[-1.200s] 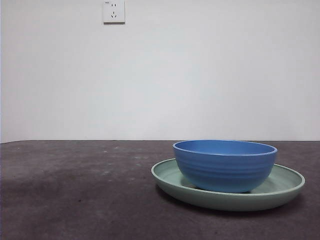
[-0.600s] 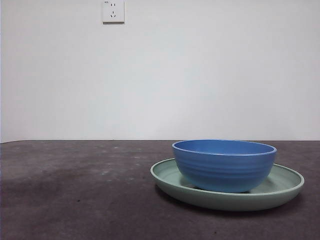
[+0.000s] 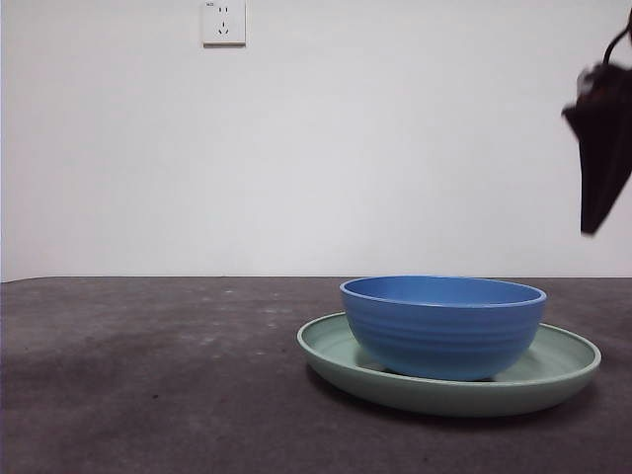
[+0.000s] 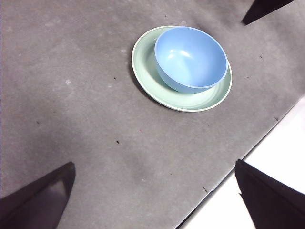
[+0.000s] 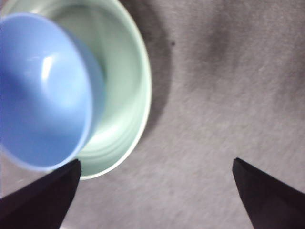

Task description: Pick up the blue bowl, put it on the green plate, put it on desk

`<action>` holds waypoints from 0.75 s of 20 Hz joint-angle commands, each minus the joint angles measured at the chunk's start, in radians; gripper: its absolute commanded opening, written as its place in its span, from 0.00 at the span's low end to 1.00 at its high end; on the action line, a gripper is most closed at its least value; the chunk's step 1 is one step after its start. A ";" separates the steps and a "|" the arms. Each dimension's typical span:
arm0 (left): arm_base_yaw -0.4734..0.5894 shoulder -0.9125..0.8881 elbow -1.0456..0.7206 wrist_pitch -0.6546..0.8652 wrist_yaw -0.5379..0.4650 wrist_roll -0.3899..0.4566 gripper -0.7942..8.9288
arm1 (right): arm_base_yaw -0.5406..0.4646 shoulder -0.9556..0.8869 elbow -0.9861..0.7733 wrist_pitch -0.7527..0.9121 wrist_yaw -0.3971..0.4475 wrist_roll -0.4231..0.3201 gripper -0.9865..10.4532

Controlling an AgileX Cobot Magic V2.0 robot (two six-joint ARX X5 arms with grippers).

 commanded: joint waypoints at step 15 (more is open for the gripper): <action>-0.005 0.004 0.008 0.011 -0.002 -0.004 0.73 | 0.118 0.297 0.003 0.229 0.008 -0.011 0.41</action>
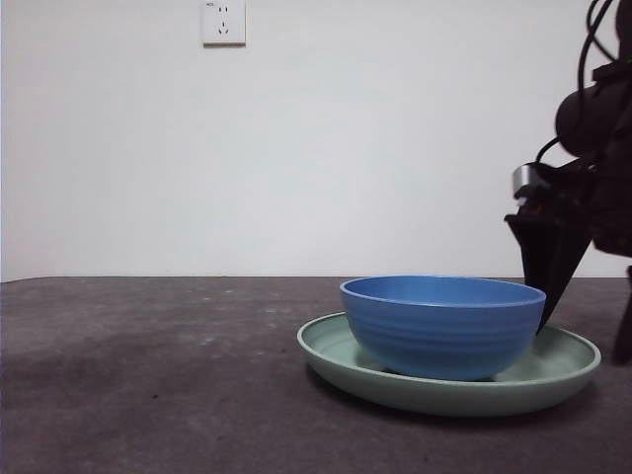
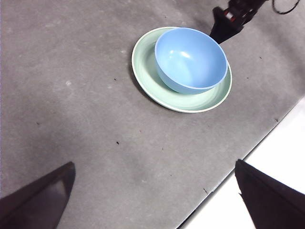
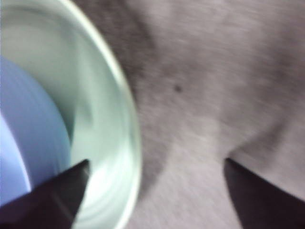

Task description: Pick up the blue bowl, put it on the green plate, put it on desk

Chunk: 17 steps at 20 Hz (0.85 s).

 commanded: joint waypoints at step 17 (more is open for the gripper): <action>-0.005 0.004 0.008 0.001 -0.002 -0.006 0.73 | 0.065 0.064 0.009 0.044 -0.005 -0.008 0.10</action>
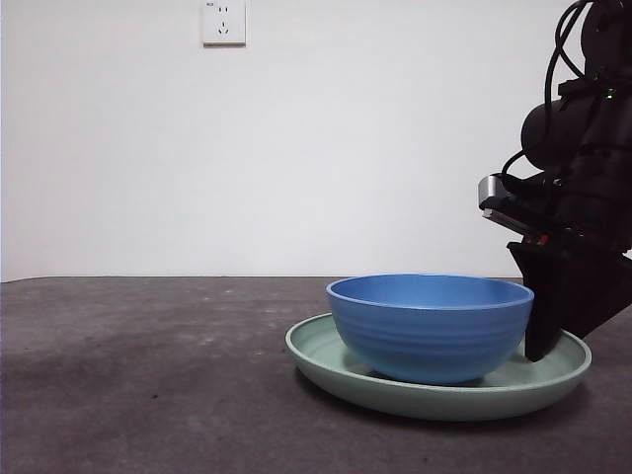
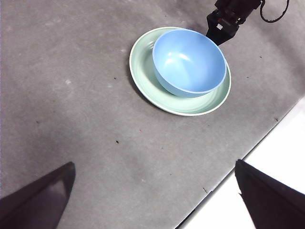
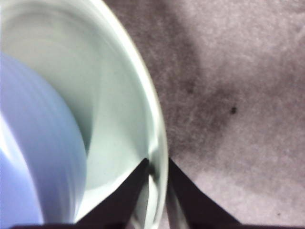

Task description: Pick up the blue bowl, put it on the green plate, put it on desk

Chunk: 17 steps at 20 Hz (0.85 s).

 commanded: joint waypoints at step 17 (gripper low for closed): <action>-0.005 0.004 0.008 0.006 -0.002 -0.003 0.73 | 0.104 0.042 0.256 -0.059 -0.138 0.156 0.10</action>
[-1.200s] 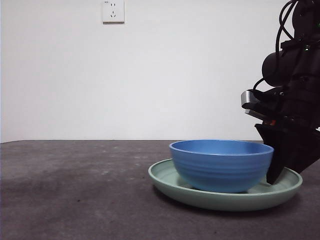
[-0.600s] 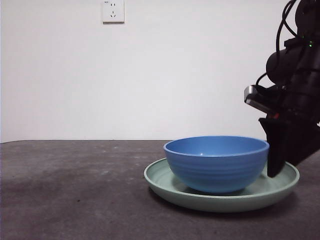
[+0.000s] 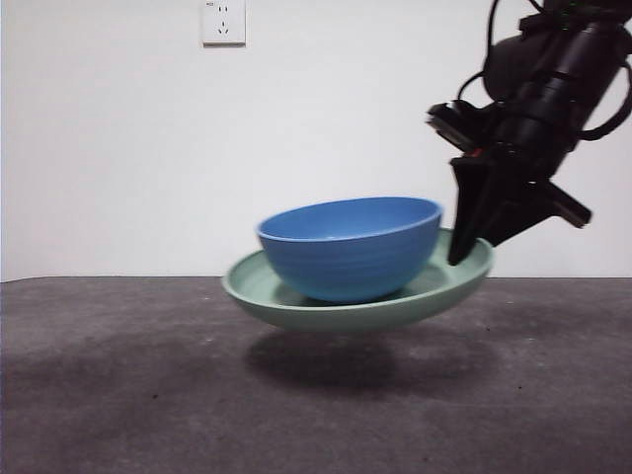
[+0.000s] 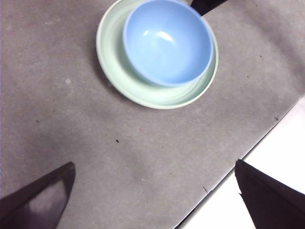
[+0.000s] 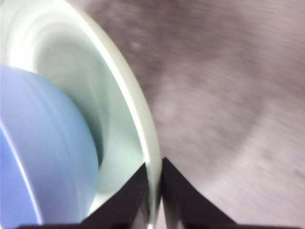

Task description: Pick up the blue bowl, put it on the green plate, put it on desk

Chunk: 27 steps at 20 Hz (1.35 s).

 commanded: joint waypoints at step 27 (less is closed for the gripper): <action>-0.005 0.004 0.008 -0.068 -0.002 -0.003 0.73 | 0.117 0.133 0.104 0.003 0.119 0.080 0.44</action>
